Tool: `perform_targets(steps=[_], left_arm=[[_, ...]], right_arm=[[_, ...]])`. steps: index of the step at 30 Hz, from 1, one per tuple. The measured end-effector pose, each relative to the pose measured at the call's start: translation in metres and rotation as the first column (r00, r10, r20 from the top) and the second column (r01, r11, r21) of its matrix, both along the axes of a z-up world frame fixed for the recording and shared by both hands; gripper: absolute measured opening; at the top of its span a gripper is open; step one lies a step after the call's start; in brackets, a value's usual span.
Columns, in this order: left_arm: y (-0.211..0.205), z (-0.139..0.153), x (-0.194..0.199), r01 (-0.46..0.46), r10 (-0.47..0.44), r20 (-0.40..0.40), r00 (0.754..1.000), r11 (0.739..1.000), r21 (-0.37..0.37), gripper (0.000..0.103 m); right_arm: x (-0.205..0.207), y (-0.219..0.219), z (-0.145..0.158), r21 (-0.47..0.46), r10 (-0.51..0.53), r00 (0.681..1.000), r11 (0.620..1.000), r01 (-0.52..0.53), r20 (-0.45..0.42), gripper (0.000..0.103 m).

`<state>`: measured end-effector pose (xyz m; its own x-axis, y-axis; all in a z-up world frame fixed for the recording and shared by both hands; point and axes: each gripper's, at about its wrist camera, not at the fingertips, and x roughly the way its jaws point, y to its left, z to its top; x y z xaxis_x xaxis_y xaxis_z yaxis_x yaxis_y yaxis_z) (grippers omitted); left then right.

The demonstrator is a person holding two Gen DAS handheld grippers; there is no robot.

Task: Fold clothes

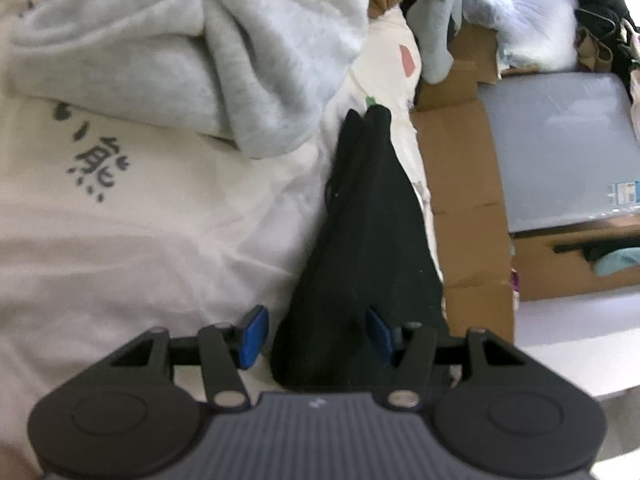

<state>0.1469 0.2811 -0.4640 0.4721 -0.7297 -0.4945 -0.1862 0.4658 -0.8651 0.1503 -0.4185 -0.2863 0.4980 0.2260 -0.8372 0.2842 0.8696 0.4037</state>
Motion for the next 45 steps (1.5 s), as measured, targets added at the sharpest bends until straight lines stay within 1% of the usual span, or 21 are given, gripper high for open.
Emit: perform_targets(steps=[3,6,8,9,10,11,12,15,18,20,25,28,30,34,35,38,39,42,45], left_arm=[[0.002,-0.014,0.010,0.039,-0.039,-0.008,0.999,0.995,-0.089,0.056],[0.000,-0.019,0.020,0.086,-0.087,-0.008,0.996,0.987,-0.135,0.055],[-0.003,-0.018,0.026,0.108,-0.112,-0.015,0.994,0.983,-0.149,0.053],[-0.004,-0.017,0.029,0.118,-0.121,-0.013,0.993,0.982,-0.145,0.049],[-0.006,-0.015,0.030,0.124,-0.126,-0.011,0.992,0.983,-0.138,0.036],[-0.006,-0.014,0.032,0.127,-0.130,-0.011,0.992,0.983,-0.133,0.026],[-0.007,-0.013,0.033,0.130,-0.133,-0.010,0.991,0.983,-0.127,0.020],[-0.008,-0.002,0.033,0.136,-0.136,0.003,0.991,0.986,-0.097,0.016],[-0.011,0.011,0.030,0.136,-0.134,0.027,0.991,0.987,-0.085,0.015],[-0.014,0.019,0.029,0.132,-0.129,0.042,0.991,0.988,-0.077,0.014],[-0.018,0.028,0.030,0.123,-0.121,0.049,0.991,0.991,-0.056,0.014],[-0.020,0.030,0.032,0.122,-0.119,0.048,0.992,0.991,-0.056,0.014],[-0.020,0.030,0.033,0.129,-0.126,0.044,0.991,0.990,-0.058,0.014],[-0.006,0.026,0.031,0.147,-0.145,0.040,0.989,0.988,-0.047,0.014],[-0.007,0.026,0.032,0.155,-0.154,0.040,0.987,0.987,-0.034,0.015],[-0.006,0.022,0.032,0.169,-0.169,0.035,0.985,0.986,-0.002,0.016],[-0.005,0.020,0.032,0.170,-0.170,0.031,0.985,0.985,0.005,0.016],[-0.004,0.016,0.032,0.171,-0.171,0.021,0.985,0.985,0.012,0.018],[-0.005,0.014,0.032,0.165,-0.166,0.019,0.986,0.986,0.011,0.018]], right_arm=[[0.012,0.017,-0.001,0.021,0.041,0.999,0.999,-0.041,0.001,0.041],[0.026,0.043,-0.006,0.035,0.130,0.992,0.991,-0.129,-0.009,0.042],[0.037,0.066,-0.009,0.017,0.197,0.980,0.980,-0.197,-0.009,0.041],[0.042,0.077,-0.011,0.007,0.231,0.973,0.973,-0.231,-0.010,0.041],[0.046,0.089,-0.014,-0.002,0.263,0.965,0.965,-0.263,-0.011,0.041],[0.051,0.101,-0.016,-0.007,0.287,0.958,0.958,-0.287,-0.006,0.042],[0.053,0.112,-0.018,-0.012,0.309,0.951,0.951,-0.309,-0.001,0.042],[0.057,0.149,-0.029,-0.042,0.393,0.920,0.919,-0.392,0.006,0.041],[0.055,0.177,-0.041,-0.033,0.453,0.892,0.891,-0.453,-0.008,0.041],[0.052,0.191,-0.048,-0.045,0.485,0.875,0.874,-0.485,-0.007,0.041],[0.046,0.214,-0.059,-0.074,0.549,0.836,0.832,-0.549,-0.029,0.041],[0.043,0.223,-0.066,-0.097,0.570,0.820,0.814,-0.573,-0.058,0.040],[0.039,0.228,-0.075,-0.093,0.583,0.807,0.802,-0.590,-0.096,0.038],[0.020,0.240,-0.090,-0.092,0.629,0.757,0.755,-0.649,-0.176,0.036],[0.014,0.242,-0.092,-0.090,0.640,0.744,0.743,-0.663,-0.191,0.036],[0.004,0.248,-0.089,-0.089,0.676,0.707,0.707,-0.702,-0.209,0.035],[0.003,0.248,-0.085,-0.082,0.681,0.704,0.704,-0.705,-0.202,0.035],[0.006,0.248,-0.070,-0.081,0.683,0.713,0.711,-0.699,-0.156,0.035],[0.015,0.251,-0.056,-0.115,0.678,0.726,0.716,-0.688,-0.116,0.035]])
